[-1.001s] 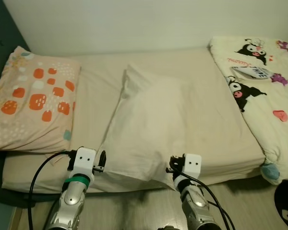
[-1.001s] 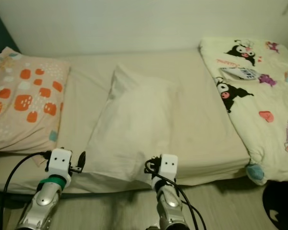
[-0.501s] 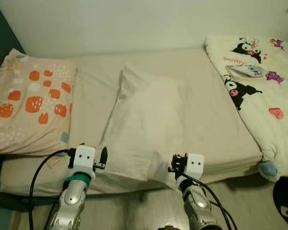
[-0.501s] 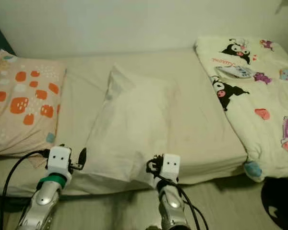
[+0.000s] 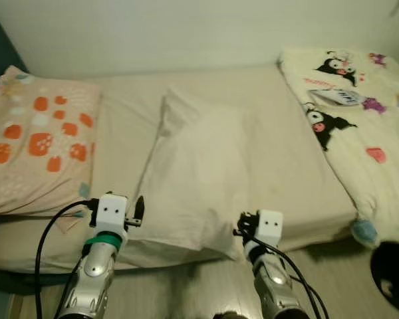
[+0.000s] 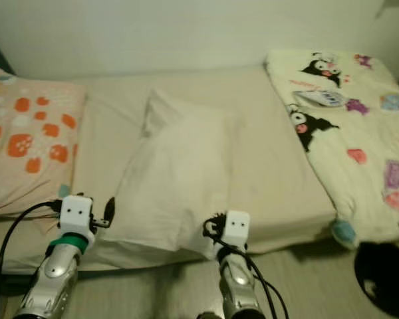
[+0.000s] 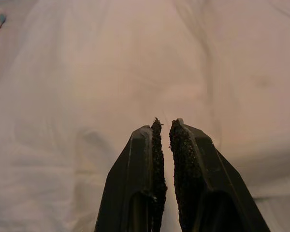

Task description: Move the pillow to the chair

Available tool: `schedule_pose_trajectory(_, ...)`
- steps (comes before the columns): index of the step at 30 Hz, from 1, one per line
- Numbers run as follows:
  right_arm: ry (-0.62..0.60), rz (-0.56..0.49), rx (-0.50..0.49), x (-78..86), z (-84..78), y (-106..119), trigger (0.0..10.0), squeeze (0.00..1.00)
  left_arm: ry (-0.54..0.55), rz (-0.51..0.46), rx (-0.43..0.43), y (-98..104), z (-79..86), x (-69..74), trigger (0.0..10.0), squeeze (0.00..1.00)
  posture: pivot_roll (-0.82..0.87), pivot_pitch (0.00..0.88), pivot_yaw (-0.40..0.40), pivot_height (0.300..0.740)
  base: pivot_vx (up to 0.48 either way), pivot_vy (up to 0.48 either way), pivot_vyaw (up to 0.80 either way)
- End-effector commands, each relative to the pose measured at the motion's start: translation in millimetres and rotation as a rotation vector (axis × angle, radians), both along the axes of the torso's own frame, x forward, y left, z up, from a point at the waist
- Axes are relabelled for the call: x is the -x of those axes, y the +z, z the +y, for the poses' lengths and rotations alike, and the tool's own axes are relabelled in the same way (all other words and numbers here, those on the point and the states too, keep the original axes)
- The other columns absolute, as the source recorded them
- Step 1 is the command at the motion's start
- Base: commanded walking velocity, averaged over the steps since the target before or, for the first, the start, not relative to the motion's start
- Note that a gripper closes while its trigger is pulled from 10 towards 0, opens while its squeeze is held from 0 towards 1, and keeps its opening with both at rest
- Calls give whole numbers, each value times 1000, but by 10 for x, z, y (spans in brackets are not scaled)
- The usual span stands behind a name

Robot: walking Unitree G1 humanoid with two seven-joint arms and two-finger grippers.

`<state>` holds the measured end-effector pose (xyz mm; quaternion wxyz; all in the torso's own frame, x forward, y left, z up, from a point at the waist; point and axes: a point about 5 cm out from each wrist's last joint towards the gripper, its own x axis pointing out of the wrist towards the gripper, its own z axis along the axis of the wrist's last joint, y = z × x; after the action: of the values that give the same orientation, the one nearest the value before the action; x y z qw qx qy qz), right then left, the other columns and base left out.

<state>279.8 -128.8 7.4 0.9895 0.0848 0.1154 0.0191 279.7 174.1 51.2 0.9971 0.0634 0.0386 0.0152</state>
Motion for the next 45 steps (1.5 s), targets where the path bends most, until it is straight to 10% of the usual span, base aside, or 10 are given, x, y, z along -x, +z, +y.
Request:
schedule_pose_trajectory(1, -9, 29, -1, 29, -37, -46, 10000, 0, 5, 16, 16, -35, -31, 38, 10000, 0, 40, 76, 70, 740, 311, 0, 0)
schedule_pose_trajectory(45, -16, 86, 16, -17, -103, -70, 10000, 0, 26, 85, 49, -134, -86, 28, 10000, 0, 44, 40, 41, 740, 78, -65, 91)
